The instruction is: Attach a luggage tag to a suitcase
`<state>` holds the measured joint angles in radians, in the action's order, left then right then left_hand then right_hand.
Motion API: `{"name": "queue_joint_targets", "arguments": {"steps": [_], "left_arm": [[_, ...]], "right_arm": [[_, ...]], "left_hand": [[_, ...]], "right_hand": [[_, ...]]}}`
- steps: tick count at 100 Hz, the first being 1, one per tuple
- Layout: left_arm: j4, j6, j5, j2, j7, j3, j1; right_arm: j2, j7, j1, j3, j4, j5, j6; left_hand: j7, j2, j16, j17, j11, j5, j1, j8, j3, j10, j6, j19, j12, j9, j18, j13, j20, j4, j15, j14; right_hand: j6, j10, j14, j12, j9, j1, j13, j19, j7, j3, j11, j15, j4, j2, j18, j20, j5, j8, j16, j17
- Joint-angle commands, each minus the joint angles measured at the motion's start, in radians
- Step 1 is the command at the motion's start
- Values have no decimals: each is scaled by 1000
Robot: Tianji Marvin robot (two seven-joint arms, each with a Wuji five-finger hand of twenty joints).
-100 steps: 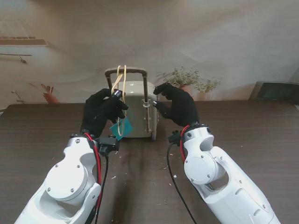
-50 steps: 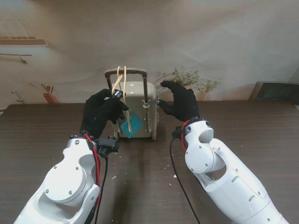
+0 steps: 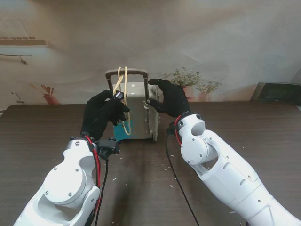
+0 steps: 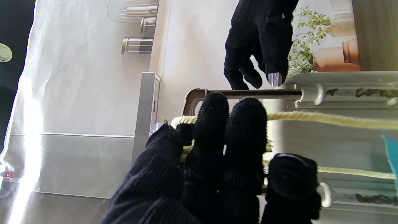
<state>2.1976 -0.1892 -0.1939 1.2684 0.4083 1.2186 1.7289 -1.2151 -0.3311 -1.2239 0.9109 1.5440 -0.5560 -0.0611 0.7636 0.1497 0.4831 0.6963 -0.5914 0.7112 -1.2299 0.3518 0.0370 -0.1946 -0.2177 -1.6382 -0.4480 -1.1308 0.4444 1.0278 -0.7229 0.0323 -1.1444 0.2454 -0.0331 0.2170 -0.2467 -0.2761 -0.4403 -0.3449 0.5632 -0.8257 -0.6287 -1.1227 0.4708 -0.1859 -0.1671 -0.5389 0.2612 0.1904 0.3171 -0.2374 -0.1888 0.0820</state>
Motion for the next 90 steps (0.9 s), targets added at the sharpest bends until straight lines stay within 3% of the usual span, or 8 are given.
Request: {"name": "queue_joint_targets", "arguments": {"steps": [1, 24, 37, 64, 90], "left_arm": [[2, -5, -4, -1, -18, -3, -2], [-7, -8, -10, 0, -20, -8, -7], [-10, -15, -15, 0, -22, -12, -12], [-10, -25, -13, 1, -25, -15, -17], [-9, -32, -18, 1, -29, -19, -19]], "right_arm": [[-9, 8, 20, -6, -18, 4, 3], [-27, -18, 77, -45, -93, 22, 14], [-36, -28, 109, -67, -135, 31, 25], [-42, -27, 132, -95, -169, 35, 46], [-44, -29, 144, -119, -195, 22, 70]], "left_hand": [[3, -18, -5, 3, -19, -1, -60, -17, -29, -11, 1, -23, -20, -4, 0, -5, -12, -16, -16, -52], [3, -18, -5, 3, -19, -1, -60, -17, -28, -12, 1, -23, -20, -5, 0, -5, -11, -16, -16, -52], [3, -17, -5, 3, -19, 0, -60, -17, -29, -11, 1, -23, -20, -5, 0, -5, -11, -16, -16, -51], [3, -18, -5, 3, -18, 0, -59, -16, -29, -13, 2, -23, -20, -5, 0, -5, -11, -16, -16, -50], [2, -18, -5, 3, -19, 0, -60, -16, -29, -10, 1, -24, -21, -6, 0, -5, -10, -16, -17, -51]], "right_hand": [[25, -14, 12, 13, 52, 28, -42, 23, -8, 46, -20, 19, 19, 14, -33, -12, -50, 24, 15, -24], [88, -27, 12, 15, 143, 33, -94, 58, -22, 57, -21, 40, 19, 21, -34, 1, -119, 30, 17, -51], [158, -39, 9, 18, 170, 37, -110, 66, -29, 72, -21, 49, 17, 27, -28, 13, -141, 33, 18, -55], [283, -58, 3, 18, 167, 23, -97, 69, -48, 77, -7, 53, 21, 19, -16, 40, -111, 33, 18, -41], [400, -85, 10, 13, 151, 9, -85, 72, -68, 12, 8, 49, 25, -8, -18, 62, -63, 19, 17, -29]]}}
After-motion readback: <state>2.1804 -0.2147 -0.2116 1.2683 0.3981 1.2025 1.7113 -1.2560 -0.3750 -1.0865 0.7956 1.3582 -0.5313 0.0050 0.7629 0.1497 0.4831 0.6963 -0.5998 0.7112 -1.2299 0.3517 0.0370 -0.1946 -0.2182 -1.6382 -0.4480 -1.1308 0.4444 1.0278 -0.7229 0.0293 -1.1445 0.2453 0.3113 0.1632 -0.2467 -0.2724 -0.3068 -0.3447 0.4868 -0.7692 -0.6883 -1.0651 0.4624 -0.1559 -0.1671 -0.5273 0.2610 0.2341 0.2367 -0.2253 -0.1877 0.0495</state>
